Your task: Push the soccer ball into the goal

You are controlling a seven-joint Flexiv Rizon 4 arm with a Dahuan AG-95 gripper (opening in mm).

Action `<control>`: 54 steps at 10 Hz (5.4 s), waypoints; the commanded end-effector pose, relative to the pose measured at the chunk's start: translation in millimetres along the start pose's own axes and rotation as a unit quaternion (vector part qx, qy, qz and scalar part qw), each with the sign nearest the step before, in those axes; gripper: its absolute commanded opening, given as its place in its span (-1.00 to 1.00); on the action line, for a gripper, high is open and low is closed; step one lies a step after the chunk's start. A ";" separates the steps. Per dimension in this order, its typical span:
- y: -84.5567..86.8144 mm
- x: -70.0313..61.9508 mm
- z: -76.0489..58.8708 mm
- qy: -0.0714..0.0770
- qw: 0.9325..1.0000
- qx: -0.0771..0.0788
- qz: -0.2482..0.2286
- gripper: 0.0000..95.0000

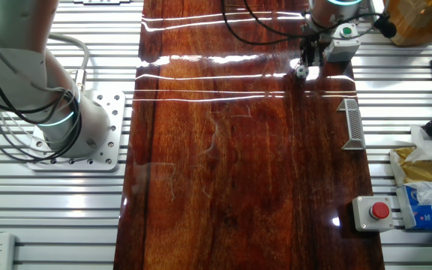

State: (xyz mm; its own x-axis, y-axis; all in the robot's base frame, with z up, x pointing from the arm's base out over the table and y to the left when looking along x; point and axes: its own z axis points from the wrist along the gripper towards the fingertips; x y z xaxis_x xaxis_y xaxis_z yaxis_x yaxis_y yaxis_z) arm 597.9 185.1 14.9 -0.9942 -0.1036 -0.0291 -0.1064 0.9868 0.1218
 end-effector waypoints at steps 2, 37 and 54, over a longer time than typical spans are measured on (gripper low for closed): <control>-7.0 -0.8 -2.8 0.002 1.000 -0.001 -0.004 -1.00; -54.5 -50.6 -7.7 0.006 0.999 0.000 -0.037 -1.00; -85.2 -28.9 -18.1 0.011 0.998 0.004 -0.057 -1.00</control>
State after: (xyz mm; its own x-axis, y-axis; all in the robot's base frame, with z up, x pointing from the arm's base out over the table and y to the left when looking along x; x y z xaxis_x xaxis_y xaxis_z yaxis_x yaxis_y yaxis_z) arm 633.9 98.9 23.9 -0.9751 -0.2209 -0.0192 -0.2216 0.9688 0.1110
